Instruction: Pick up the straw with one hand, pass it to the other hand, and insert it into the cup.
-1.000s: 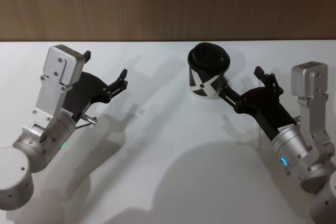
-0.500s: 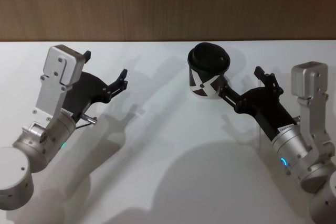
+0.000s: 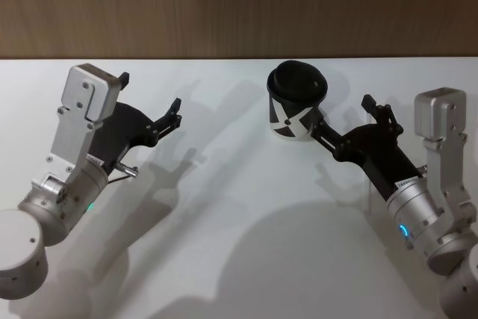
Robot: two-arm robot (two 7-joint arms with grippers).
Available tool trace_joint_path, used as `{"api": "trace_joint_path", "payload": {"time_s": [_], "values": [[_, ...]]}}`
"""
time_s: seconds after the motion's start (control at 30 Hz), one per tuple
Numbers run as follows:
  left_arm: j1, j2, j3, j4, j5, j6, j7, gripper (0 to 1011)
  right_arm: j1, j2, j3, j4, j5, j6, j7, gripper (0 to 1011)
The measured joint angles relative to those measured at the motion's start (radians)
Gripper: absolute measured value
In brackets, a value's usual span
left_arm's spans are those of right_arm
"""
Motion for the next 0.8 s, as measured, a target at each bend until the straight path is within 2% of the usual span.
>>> {"api": "trace_joint_path", "payload": {"time_s": [0.53,0.8], "values": [[0.0,0.0,0.0,0.0,0.0,0.0,0.0,1003,0.001,-0.002,0.003,0.002,-0.003,0.001,-0.003,1001],[0.0,0.0,0.0,0.0,0.0,0.0,0.0,1003,0.003,-0.006,0.019,0.007,-0.029,0.025,-0.04,1001]]}}
